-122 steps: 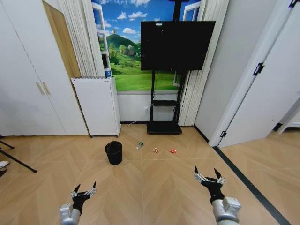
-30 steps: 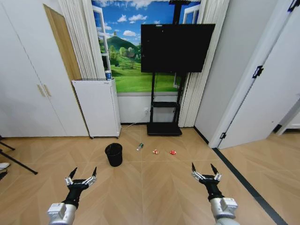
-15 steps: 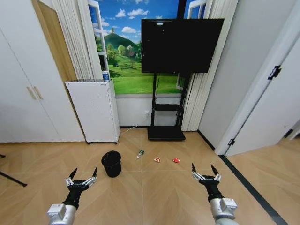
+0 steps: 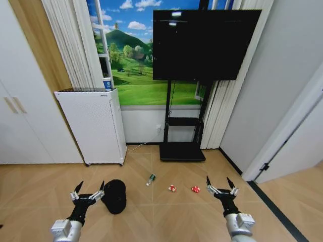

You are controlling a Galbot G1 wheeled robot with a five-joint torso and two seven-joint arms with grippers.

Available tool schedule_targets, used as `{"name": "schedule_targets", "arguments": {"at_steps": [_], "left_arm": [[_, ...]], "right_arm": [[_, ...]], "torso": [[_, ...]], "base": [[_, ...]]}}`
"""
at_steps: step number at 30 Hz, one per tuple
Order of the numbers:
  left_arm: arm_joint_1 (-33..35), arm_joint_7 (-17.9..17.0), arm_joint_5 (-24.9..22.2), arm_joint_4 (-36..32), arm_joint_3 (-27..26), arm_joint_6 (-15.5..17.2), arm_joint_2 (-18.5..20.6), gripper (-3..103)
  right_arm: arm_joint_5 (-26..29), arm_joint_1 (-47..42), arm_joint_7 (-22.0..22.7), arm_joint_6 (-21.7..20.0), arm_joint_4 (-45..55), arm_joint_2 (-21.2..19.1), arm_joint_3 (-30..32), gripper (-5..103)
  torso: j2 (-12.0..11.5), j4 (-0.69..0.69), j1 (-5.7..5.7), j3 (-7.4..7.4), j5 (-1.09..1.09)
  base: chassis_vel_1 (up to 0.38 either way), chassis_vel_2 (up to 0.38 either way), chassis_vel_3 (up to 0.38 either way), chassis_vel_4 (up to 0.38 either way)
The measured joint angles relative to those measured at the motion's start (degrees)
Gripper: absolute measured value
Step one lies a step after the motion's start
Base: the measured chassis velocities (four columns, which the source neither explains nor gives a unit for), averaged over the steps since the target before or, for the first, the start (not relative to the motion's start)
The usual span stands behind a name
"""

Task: Pick up the trash bin and place the garbage on the floor into it.

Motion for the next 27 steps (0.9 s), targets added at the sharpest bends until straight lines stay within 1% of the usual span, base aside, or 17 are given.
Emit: {"name": "schedule_targets", "arguments": {"at_steps": [3, 4, 5, 7, 8, 10, 11, 12, 14, 15, 17, 19, 21, 22, 24, 25, 27], "left_arm": [[0.0, 0.0, 0.0, 0.0, 0.0, 0.0, 0.0, 100], [0.0, 0.0, 0.0, 0.0, 0.0, 0.0, 0.0, 100], [0.0, 0.0, 0.0, 0.0, 0.0, 0.0, 0.0, 100], [0.0, 0.1, 0.0, 0.1, 0.0, -0.1, 0.0, 100], [0.0, 0.0, 0.0, 0.1, -0.1, -0.1, 0.0, 100], [0.0, 0.0, 0.0, 0.1, -0.1, -0.1, 0.0, 100], [0.0, 0.0, 0.0, 0.1, -0.1, -0.1, 0.0, 100], [0.0, 0.0, 0.0, 0.1, -0.1, -0.1, 0.0, 100], [0.0, 0.0, -0.1, 0.1, -0.1, -0.2, 0.0, 100], [0.0, 0.0, -0.1, 0.1, -0.1, -0.2, 0.0, 100], [0.0, 0.0, -0.1, 0.2, -0.1, -0.2, 0.0, 100], [0.0, 0.1, -0.1, 0.2, -0.1, -0.2, 0.0, 100], [0.0, 0.4, 0.1, 0.3, -0.1, -0.1, -0.1, 100], [0.1, 0.5, 0.6, 0.3, -0.1, 0.1, -0.1, 100], [0.2, 0.6, 1.3, 0.3, -0.2, 0.3, -0.2, 100], [0.3, 0.7, 1.6, 0.3, -0.2, 0.3, -0.3, 100], [0.4, 0.7, 1.8, 0.3, -0.1, 0.4, -0.3, 100]], "right_arm": [[0.0, 0.0, 0.0, 0.0, -0.1, 0.0, 0.0, 100], [0.0, 0.0, 0.0, 0.1, -0.2, -0.1, 0.0, 100], [0.0, 0.0, 0.0, 0.1, -0.2, -0.1, 0.0, 100], [0.0, 0.0, 0.1, 0.2, -0.2, -0.1, 0.0, 100], [0.0, 0.1, 0.1, 0.2, -0.3, 0.0, 0.0, 100], [0.0, 0.1, 0.2, 0.2, -0.3, 0.0, -0.1, 100], [0.0, 0.1, 0.3, 0.4, -0.4, 0.0, -0.1, 100], [0.0, 0.1, 0.3, 0.4, -0.4, 0.0, -0.1, 100], [0.0, 0.4, 0.4, 1.5, -0.8, 0.0, -0.1, 100], [0.0, 0.4, 0.4, 1.5, -0.8, 0.0, -0.1, 100], [0.0, 0.5, 0.8, 2.4, -1.2, -0.1, -0.1, 100], [0.1, 0.6, 0.9, 2.8, -1.4, -0.1, -0.1, 100], [0.4, 0.6, 0.9, 3.0, -1.5, -0.1, 0.0, 100], [0.5, 0.6, 0.9, 3.1, -1.5, -0.1, 0.0, 100], [0.5, 0.6, 0.9, 3.3, -1.5, -0.1, 0.0, 100], [0.5, 0.6, 0.9, 3.3, -1.5, -0.1, 0.0, 100], [0.5, 0.6, 0.9, 3.4, -1.6, -0.1, -0.1, 100]], "torso": [[0.0, 0.00, -0.02, 0.00, 0.12], [0.0, 0.05, -0.02, 0.00, 0.20], [0.0, 0.05, -0.02, 0.00, 0.20], [0.0, 0.00, -0.01, -0.01, -0.02], [0.0, 0.03, -0.03, -0.01, 0.18], [0.0, 0.06, -0.02, 0.00, 0.17], [0.0, 0.00, -0.02, -0.01, -0.02], [0.0, 0.00, -0.02, -0.01, -0.02], [0.0, 0.04, -0.02, 0.00, 0.19], [0.0, 0.04, -0.02, 0.00, 0.19], [0.0, 0.00, -0.02, -0.01, -0.01], [-0.1, 0.02, 0.01, 0.00, 0.17], [-0.1, 0.07, 0.03, 0.01, 0.11], [-0.1, 0.00, 0.03, 0.00, 0.04], [-0.1, 0.05, 0.00, -0.03, 0.08], [-0.3, 0.02, -0.09, -0.11, 0.14], [-0.6, 0.02, -0.24, -0.23, 0.09]], "base": [[-0.358, 0.328, 0.335, -0.354], [-0.363, 0.347, 0.334, -0.357], [-0.363, 0.347, 0.334, -0.357], [-0.357, 0.337, 0.354, -0.339], [-0.338, 0.366, 0.337, -0.354], [-0.373, 0.369, 0.337, -0.354], [-0.373, 0.342, 0.369, -0.361], [-0.373, 0.342, 0.369, -0.361], [-0.344, 0.355, 0.336, -0.360], [-0.339, 0.368, 0.336, -0.360], [-0.356, 0.334, 0.371, -0.345], [-0.305, 0.283, 0.287, -0.248], [-0.260, 0.255, 0.206, -0.191], [-0.155, 0.172, 0.179, -0.085], [-0.155, 0.141, 0.108, -0.085], [-0.052, 0.109, -0.043, -0.006], [-0.025, 0.060, -0.047, -0.025]]}}
